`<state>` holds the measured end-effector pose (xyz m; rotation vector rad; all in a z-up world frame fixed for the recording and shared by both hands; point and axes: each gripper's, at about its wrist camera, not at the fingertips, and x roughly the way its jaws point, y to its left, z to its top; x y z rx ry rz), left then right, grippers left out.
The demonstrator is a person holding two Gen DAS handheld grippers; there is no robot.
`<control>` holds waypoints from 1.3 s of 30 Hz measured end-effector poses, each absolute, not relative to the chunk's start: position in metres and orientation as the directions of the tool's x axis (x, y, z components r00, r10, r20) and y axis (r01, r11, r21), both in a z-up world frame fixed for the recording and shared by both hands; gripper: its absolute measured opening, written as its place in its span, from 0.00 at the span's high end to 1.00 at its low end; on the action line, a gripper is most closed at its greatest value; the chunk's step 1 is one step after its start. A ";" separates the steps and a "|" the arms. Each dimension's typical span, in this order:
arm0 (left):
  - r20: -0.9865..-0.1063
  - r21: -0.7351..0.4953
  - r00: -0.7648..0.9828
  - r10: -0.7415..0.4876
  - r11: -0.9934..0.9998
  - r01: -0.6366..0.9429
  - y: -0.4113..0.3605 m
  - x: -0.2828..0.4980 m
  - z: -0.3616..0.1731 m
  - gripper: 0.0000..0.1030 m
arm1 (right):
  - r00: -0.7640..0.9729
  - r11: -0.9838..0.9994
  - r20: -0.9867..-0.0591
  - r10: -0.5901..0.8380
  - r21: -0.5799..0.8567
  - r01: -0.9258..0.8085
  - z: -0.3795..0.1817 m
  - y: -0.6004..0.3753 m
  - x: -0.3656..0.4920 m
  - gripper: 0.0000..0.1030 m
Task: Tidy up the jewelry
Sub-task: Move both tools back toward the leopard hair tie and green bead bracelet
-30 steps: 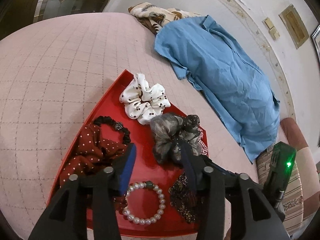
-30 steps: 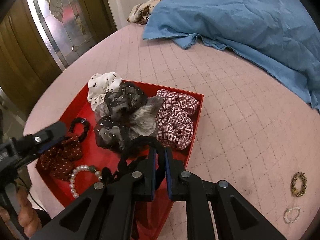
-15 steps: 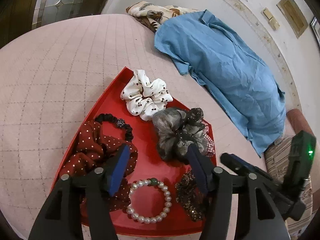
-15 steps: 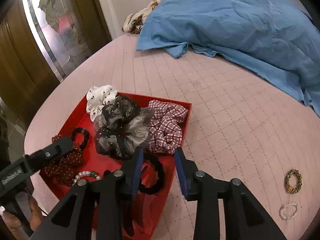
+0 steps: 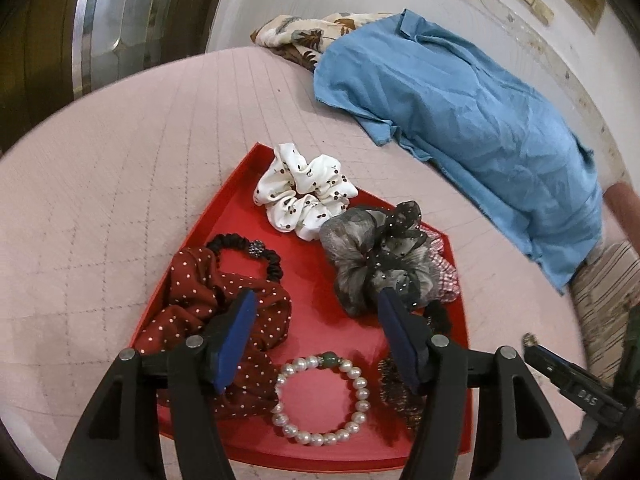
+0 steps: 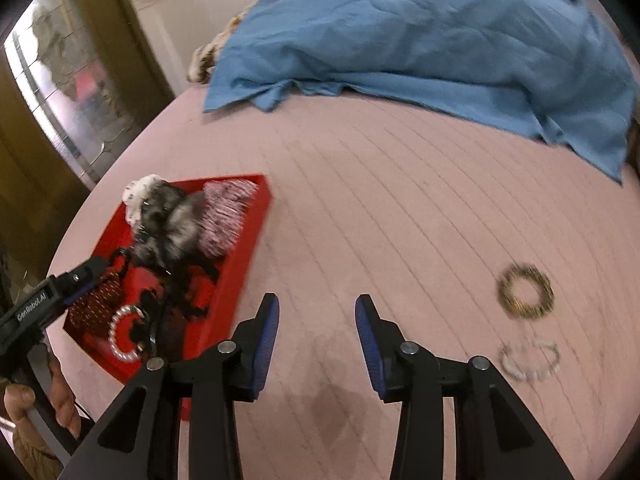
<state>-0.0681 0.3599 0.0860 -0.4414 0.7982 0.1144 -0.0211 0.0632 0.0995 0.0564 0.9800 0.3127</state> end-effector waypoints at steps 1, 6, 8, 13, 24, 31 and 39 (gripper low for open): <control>-0.717 -0.315 0.696 -0.047 0.912 -0.263 0.357 -0.068 0.086 0.40 | 0.513 0.956 -0.810 0.283 0.192 -0.223 0.097 0.058 -0.024 0.58; -0.724 -0.253 0.690 -0.008 0.933 -0.255 0.347 -0.069 0.087 0.39 | 0.501 0.961 -0.822 0.272 0.209 -0.180 0.087 0.038 -0.035 0.58; -0.726 -0.230 0.687 0.008 0.940 -0.254 0.343 -0.071 0.087 0.39 | 0.499 0.962 -0.823 0.271 0.215 -0.168 0.085 0.031 -0.039 0.58; -0.726 -0.184 0.686 0.040 0.950 -0.251 0.333 -0.076 0.088 0.39 | 0.500 0.964 -0.825 0.265 0.224 -0.141 0.084 0.014 -0.049 0.58; -0.736 -0.120 0.676 0.038 0.975 -0.185 0.301 -0.094 0.099 0.39 | 0.537 0.965 -0.804 0.256 0.248 -0.089 0.092 -0.027 -0.069 0.49; -0.733 -0.103 0.680 0.028 0.983 -0.151 0.279 -0.109 0.117 0.39 | 0.550 0.961 -0.795 0.254 0.272 -0.051 0.092 -0.051 -0.078 0.49; -0.722 -0.050 0.691 0.044 0.992 -0.115 0.253 -0.122 0.136 0.38 | 0.566 0.956 -0.786 0.251 0.294 -0.016 0.090 -0.078 -0.089 0.49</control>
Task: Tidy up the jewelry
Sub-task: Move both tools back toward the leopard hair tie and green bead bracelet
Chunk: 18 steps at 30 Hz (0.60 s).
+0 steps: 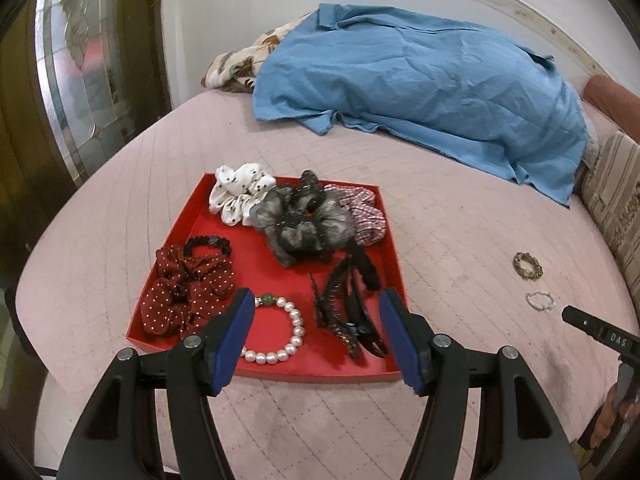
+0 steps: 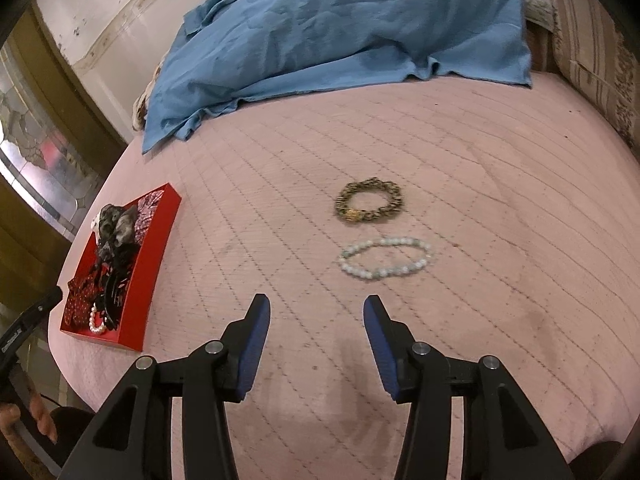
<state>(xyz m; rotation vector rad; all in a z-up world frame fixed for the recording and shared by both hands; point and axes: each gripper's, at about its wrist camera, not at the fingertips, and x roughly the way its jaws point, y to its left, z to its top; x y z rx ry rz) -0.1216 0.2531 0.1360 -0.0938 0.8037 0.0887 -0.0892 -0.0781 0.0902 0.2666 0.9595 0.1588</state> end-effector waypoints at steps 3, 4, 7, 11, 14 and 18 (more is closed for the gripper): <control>-0.722 -0.038 0.691 0.042 0.994 -0.100 0.244 -0.123 0.140 0.37 | 0.572 0.952 -0.782 0.249 0.305 0.002 0.089 -0.092 -0.093 0.48; -0.722 -0.034 0.691 0.043 0.995 -0.097 0.242 -0.123 0.141 0.37 | 0.574 0.952 -0.781 0.248 0.307 0.007 0.089 -0.095 -0.094 0.48; -0.722 -0.025 0.690 0.045 0.996 -0.091 0.233 -0.125 0.145 0.36 | 0.582 0.949 -0.776 0.242 0.313 0.024 0.088 -0.108 -0.098 0.48; -0.725 -0.012 0.687 0.045 0.997 -0.078 0.222 -0.126 0.148 0.36 | 0.589 0.949 -0.774 0.231 0.313 0.039 0.087 -0.122 -0.103 0.48; -0.726 0.000 0.686 0.044 0.998 -0.064 0.212 -0.127 0.151 0.36 | 0.592 0.948 -0.773 0.226 0.314 0.048 0.086 -0.132 -0.106 0.48; -0.725 0.021 0.687 0.042 0.999 -0.039 0.197 -0.127 0.155 0.35 | 0.599 0.947 -0.771 0.218 0.314 0.060 0.084 -0.147 -0.109 0.48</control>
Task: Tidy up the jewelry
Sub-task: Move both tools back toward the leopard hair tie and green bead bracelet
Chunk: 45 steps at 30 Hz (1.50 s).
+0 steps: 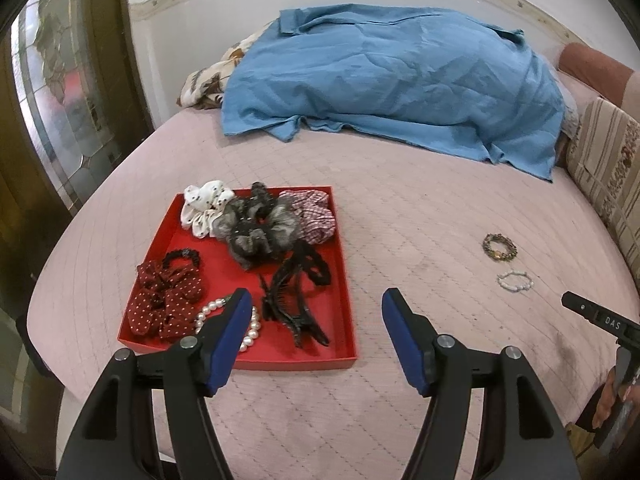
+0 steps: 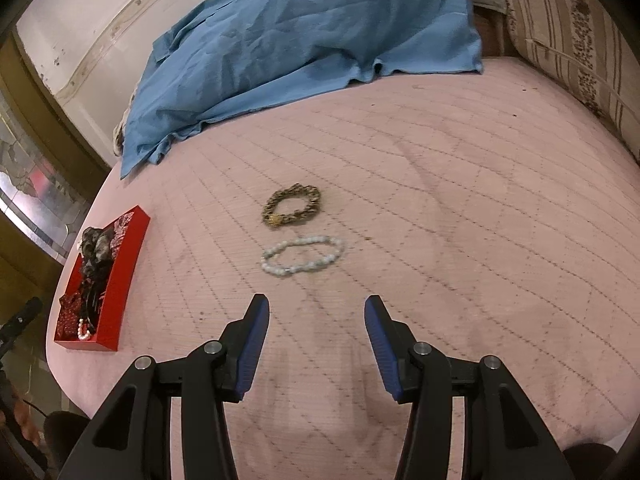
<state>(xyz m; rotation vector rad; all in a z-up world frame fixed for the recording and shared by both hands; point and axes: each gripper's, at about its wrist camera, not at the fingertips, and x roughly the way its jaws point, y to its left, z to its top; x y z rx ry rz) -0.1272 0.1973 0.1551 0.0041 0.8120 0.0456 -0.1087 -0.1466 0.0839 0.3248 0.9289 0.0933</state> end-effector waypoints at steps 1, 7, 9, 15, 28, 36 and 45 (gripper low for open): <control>-0.725 0.024 0.687 0.041 0.999 -0.034 0.194 -0.127 0.156 0.35 | 0.600 0.947 -0.770 0.215 0.314 0.063 0.084 -0.150 -0.109 0.48; -0.731 0.042 0.682 0.029 0.999 0.003 0.172 -0.126 0.157 0.34 | 0.607 0.949 -0.769 0.200 0.307 0.076 0.081 -0.169 -0.110 0.47; -0.736 0.041 0.676 0.020 0.999 0.016 0.165 -0.126 0.156 0.34 | 0.608 0.950 -0.770 0.193 0.302 0.082 0.080 -0.176 -0.110 0.47; -0.752 0.041 0.659 -0.002 0.998 0.050 0.145 -0.122 0.151 0.33 | 0.610 0.951 -0.773 0.176 0.293 0.096 0.079 -0.193 -0.108 0.47; -0.804 0.017 0.593 -0.031 0.997 0.075 0.105 -0.092 0.130 0.33 | 0.579 0.963 -0.786 0.218 0.270 0.004 0.059 -0.187 -0.066 0.45; -0.826 -0.029 0.560 -0.064 0.997 0.072 0.084 -0.054 0.117 0.33 | 0.570 0.961 -0.775 0.273 0.243 -0.130 0.047 -0.165 -0.043 0.45; -0.864 -0.094 0.488 -0.127 0.991 0.090 0.053 -0.003 0.080 0.33 | 0.566 0.957 -0.772 0.289 0.232 -0.172 0.041 -0.156 -0.038 0.45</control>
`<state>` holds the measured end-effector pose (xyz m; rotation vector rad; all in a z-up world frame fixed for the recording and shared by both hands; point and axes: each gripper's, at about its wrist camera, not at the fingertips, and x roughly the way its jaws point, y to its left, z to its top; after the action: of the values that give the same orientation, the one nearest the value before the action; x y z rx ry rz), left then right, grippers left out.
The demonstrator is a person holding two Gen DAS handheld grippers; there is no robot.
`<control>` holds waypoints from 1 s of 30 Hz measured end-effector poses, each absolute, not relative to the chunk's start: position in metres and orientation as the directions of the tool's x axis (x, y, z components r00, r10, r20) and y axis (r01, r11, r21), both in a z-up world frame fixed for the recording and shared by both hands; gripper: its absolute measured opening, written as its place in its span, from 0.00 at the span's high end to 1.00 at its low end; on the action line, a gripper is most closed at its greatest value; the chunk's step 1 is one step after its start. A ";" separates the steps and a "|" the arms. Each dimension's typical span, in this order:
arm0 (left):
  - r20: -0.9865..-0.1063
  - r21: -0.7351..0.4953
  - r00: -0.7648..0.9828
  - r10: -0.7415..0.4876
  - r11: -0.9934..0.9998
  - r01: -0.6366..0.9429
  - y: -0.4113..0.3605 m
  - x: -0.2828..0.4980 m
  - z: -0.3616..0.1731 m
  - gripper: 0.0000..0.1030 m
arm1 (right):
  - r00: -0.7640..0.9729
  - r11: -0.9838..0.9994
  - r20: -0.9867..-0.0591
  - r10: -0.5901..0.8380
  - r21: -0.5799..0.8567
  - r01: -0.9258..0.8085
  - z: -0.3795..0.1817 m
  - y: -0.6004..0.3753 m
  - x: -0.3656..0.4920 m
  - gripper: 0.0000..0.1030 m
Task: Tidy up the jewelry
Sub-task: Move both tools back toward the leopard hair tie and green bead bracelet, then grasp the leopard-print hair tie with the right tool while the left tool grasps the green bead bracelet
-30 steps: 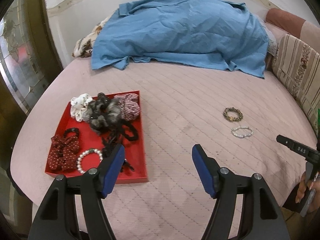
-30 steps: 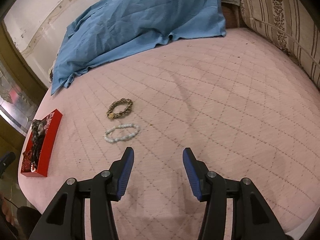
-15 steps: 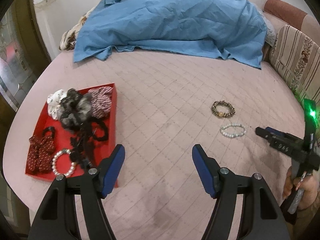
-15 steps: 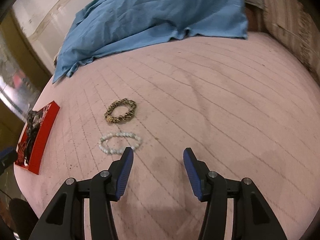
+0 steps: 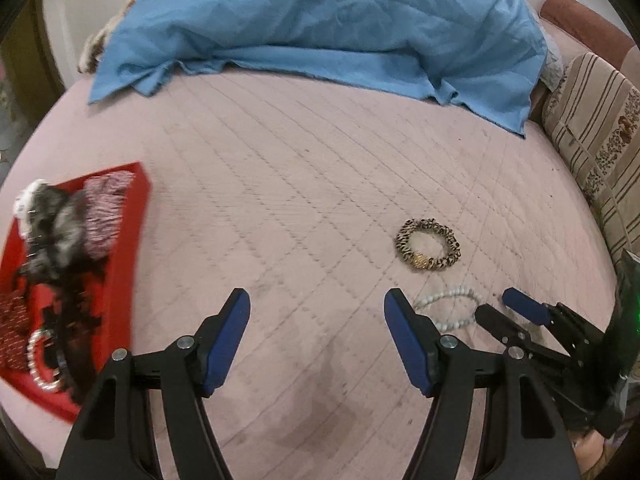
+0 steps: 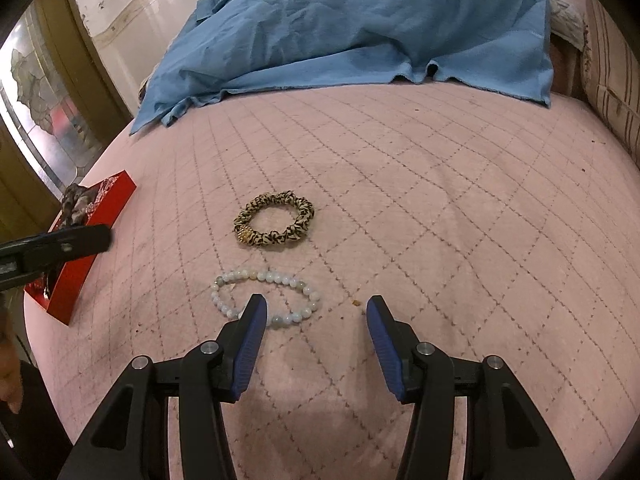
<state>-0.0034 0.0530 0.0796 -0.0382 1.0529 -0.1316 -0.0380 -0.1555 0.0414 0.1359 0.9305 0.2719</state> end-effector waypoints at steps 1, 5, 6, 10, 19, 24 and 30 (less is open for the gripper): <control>-0.868 -0.094 0.480 -0.128 0.991 0.094 0.050 0.000 0.076 0.33 | 0.565 0.957 -0.772 0.292 0.240 -0.166 0.041 -0.157 -0.036 0.45; -0.874 -0.120 0.456 -0.169 0.983 0.136 0.037 0.005 0.060 0.33 | 0.567 0.948 -0.762 0.314 0.285 -0.142 0.041 -0.167 -0.028 0.45; -0.873 -0.130 0.451 -0.185 0.980 0.151 0.033 0.005 0.057 0.33 | 0.568 0.945 -0.758 0.320 0.296 -0.138 0.041 -0.169 -0.026 0.45; -0.869 -0.161 0.436 -0.233 0.967 0.196 0.019 0.003 0.047 0.33 | 0.567 0.925 -0.737 0.369 0.350 -0.147 0.041 -0.172 -0.007 0.45; -0.866 -0.162 0.430 -0.256 0.956 0.243 -0.008 0.008 0.031 0.34 | 0.520 0.893 -0.725 0.451 0.374 -0.252 0.037 -0.149 0.037 0.64; -0.865 -0.016 0.486 -0.127 0.974 0.227 -0.013 0.003 0.029 0.62 | 0.515 0.930 -0.780 0.355 0.235 -0.284 0.037 -0.134 0.043 0.91; -0.867 0.047 0.495 -0.057 0.979 0.196 0.012 -0.008 0.034 0.71 | 0.512 0.966 -0.829 0.226 0.123 -0.228 0.042 -0.151 0.044 0.91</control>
<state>-0.0077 0.0123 0.0341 0.1462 1.0423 -0.1540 0.0435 -0.1506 0.0422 -0.0020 0.9967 0.2734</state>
